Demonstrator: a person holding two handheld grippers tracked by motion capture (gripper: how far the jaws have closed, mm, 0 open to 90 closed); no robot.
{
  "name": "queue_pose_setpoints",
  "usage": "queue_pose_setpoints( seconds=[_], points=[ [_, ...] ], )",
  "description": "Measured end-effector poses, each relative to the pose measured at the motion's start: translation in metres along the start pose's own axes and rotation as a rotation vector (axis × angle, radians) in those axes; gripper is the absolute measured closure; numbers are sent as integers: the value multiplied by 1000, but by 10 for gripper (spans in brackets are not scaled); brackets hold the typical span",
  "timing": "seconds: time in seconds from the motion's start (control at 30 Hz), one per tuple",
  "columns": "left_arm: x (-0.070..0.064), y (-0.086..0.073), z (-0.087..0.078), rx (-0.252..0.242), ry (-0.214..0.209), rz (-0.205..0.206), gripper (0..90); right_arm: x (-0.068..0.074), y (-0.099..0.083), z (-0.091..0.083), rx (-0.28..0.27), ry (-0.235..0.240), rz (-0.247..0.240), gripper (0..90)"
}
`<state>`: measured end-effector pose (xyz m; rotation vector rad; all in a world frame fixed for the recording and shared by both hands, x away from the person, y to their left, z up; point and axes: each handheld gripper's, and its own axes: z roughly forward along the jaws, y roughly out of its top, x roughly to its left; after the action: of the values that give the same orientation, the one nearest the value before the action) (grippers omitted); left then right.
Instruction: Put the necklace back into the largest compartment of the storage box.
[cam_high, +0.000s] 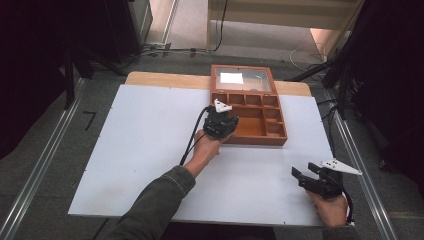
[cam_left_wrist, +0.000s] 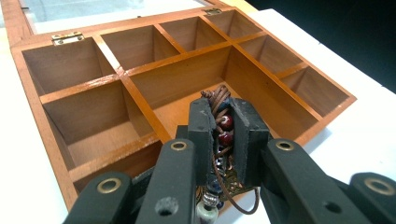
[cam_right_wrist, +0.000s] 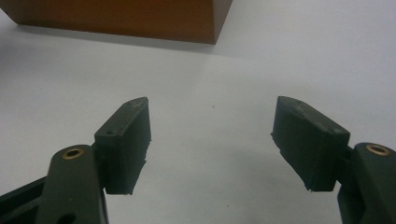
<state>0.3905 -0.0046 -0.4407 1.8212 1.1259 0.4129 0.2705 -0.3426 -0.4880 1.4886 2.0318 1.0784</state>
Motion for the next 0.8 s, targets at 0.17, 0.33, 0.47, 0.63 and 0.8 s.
queue_pose_setpoints(
  seconds=[0.17, 0.33, 0.47, 0.63, 0.8],
  points=[
    [-1, 4, 6, 0, -3, 3, 795, -1, 0, 0, 1, 0, 2, 261],
    [-5, 6, 11, 2, -3, 12, 795, -1, 0, 0, 0, 0, 2, 261],
    [-9, 7, 16, 4, 0, 23, 795, 0, 0, 0, -1, 3, 3, 261],
    [-12, 9, 21, -1, 3, 30, 795, 0, 0, 1, 3, 4, 0, 262],
    [-12, 11, 27, 6, 7, 31, 794, 0, 0, 1, 3, 6, 0, 262]
  ],
)
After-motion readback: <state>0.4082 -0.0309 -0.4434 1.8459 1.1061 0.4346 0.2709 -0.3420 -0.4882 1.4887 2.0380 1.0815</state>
